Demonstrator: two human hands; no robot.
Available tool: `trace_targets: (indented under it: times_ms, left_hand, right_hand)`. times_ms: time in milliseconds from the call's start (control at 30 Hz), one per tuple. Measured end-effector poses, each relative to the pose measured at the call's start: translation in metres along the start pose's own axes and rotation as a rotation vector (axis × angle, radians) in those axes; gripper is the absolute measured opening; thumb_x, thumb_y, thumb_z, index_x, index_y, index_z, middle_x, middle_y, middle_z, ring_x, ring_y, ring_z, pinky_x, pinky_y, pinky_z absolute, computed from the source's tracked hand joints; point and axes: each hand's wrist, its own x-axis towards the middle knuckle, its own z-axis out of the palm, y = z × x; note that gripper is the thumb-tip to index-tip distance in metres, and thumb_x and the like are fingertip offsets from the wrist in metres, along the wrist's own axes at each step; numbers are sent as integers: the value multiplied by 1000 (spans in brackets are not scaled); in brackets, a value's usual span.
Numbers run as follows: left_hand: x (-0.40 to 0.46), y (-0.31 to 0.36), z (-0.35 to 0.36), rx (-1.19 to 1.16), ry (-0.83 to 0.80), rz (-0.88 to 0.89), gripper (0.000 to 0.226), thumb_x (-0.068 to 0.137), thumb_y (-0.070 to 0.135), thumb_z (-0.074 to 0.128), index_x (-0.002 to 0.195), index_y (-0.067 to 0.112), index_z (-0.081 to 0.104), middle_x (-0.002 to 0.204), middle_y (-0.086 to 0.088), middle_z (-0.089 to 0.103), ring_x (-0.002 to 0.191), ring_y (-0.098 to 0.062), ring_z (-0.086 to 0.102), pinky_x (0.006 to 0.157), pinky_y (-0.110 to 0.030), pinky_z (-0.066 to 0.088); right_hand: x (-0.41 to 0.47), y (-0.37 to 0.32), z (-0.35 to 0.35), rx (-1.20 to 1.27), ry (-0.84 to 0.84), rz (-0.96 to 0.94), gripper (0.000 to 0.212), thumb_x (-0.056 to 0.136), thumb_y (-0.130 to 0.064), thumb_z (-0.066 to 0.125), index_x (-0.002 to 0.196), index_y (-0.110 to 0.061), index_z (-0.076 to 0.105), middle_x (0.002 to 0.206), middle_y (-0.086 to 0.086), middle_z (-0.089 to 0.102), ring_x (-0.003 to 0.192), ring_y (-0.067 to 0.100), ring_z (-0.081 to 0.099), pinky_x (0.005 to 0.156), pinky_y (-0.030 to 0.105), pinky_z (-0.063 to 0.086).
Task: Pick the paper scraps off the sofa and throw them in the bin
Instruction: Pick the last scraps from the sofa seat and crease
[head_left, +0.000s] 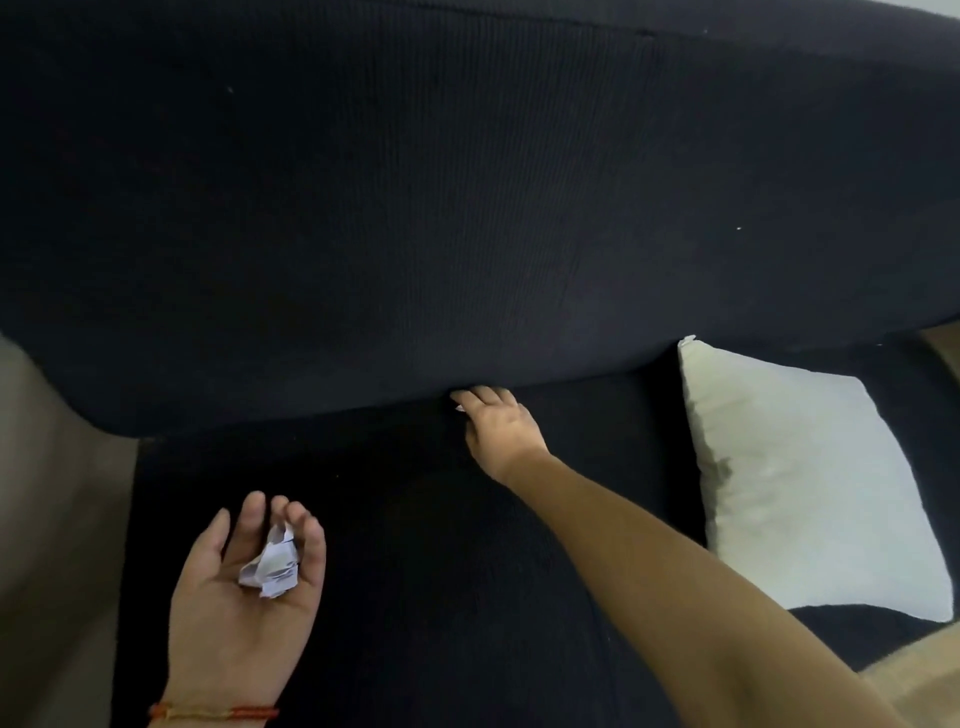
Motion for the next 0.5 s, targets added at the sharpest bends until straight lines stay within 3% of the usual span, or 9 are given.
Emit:
trace_targets:
  times_ms: [133,333,400,500]
  left_hand:
    - [-2,1,-7,-57,64,7,40,99,48,62,81,21,84,98,3,77,93,-10,75,78,-29,62]
    - [2,0,-19,-78,82,-26,34,96,47,65,83,21,84,100,4,76,99,-10,73,81,-28,60]
    - [3,0,-21,-83,48,-37,21,79,42,81,83,22,84,100,4,77,100,-9,73,79,-28,61]
    - [5,2,-28,-64,3,-39,43,42,33,88,83,22,85,100,4,77,98,-9,73,79,-28,61]
  right_hand:
    - [13,0,10,-9,17,9,52,103,-18,51,154,-27,45,143,2,54,134,28,48,113,45,44]
    - [24,1,18,-69,27,5,46,106,-20,49,152,-25,49,139,5,57,130,30,52,114,45,43]
    - [27,1,19,-89,10,4,45,108,-23,49,153,-24,49,140,6,57,131,31,53,115,46,42]
    - [32,0,22,-90,-66,27,45,109,-25,47,154,-22,47,145,8,54,132,33,51,111,48,46]
